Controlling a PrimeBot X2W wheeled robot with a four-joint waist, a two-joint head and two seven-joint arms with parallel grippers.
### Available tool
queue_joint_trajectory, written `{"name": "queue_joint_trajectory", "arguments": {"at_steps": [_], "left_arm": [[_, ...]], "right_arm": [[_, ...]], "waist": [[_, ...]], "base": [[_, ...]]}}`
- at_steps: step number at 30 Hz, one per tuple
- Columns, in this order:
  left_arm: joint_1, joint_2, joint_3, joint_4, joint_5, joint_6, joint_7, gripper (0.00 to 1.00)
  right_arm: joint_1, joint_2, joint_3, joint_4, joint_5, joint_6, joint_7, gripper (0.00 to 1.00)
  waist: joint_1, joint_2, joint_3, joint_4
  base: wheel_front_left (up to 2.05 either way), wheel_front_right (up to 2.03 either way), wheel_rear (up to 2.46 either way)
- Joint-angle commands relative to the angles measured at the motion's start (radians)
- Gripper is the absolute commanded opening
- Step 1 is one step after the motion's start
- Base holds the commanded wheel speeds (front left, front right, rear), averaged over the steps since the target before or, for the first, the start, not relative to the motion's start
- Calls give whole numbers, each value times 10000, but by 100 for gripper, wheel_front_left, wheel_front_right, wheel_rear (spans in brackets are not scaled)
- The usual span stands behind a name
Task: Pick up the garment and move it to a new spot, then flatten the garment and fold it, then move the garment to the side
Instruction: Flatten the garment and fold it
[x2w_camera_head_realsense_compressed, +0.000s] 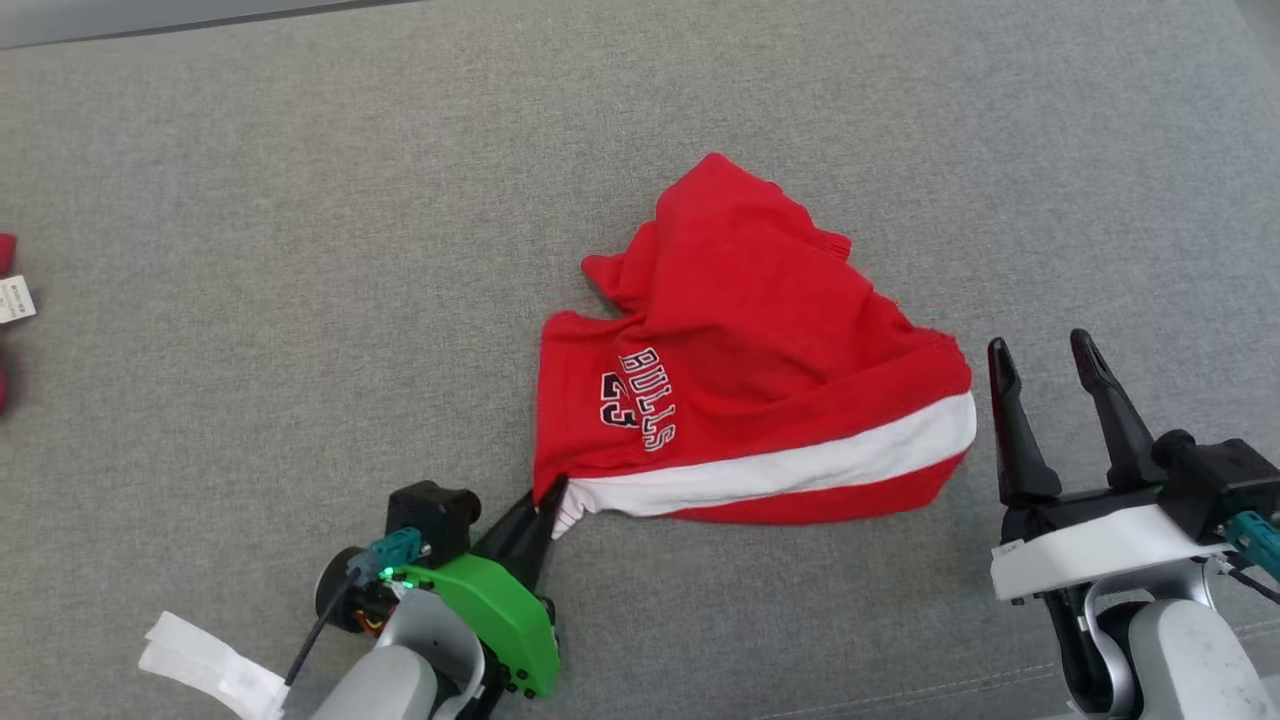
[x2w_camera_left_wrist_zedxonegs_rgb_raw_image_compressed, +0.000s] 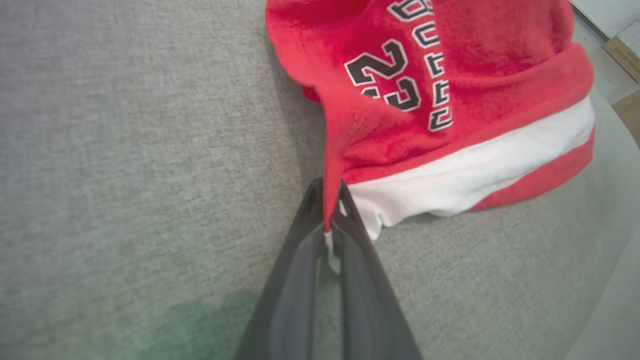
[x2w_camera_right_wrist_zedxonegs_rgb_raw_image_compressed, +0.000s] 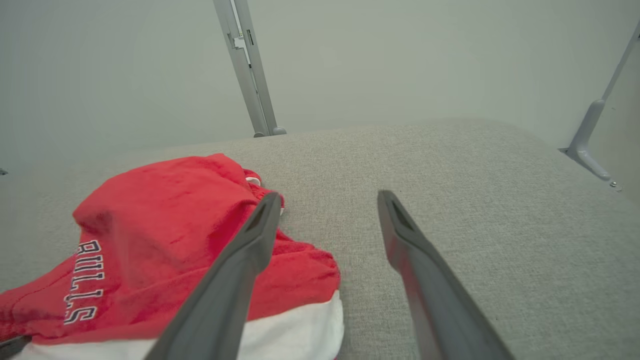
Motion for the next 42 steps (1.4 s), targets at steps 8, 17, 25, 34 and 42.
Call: {"name": "queue_joint_trajectory", "arguments": {"at_steps": [8,17,25,34,42], "left_arm": [[-159,408,292,-170,-102,219,-55,0],[-212,440,243,-261,-88,293,-129,0],[-302,483,125,-589,93,291,-313,0],[-582,729,314,-2130,511,594,-858,0],[-1437,1074,755,-3826,950,994,-921,0]], "right_arm": [[357,-277,427,618,434,-10,599,100],[495,-395,1041,1352,1053,-10,834,100],[-45,-626,1411,2029,1458,-10,475,0],[-468,-842,1398,726,1120,-10,85,0],[-1933,-764,994,-342,958,-10,201,0]], "waist": [[0,0,22,189],[0,0,217,232],[0,0,235,395],[0,0,-6,517],[0,0,-506,658]], "base": [[0,0,0],[0,0,0],[0,0,0],[0,0,0],[0,0,0]]}}
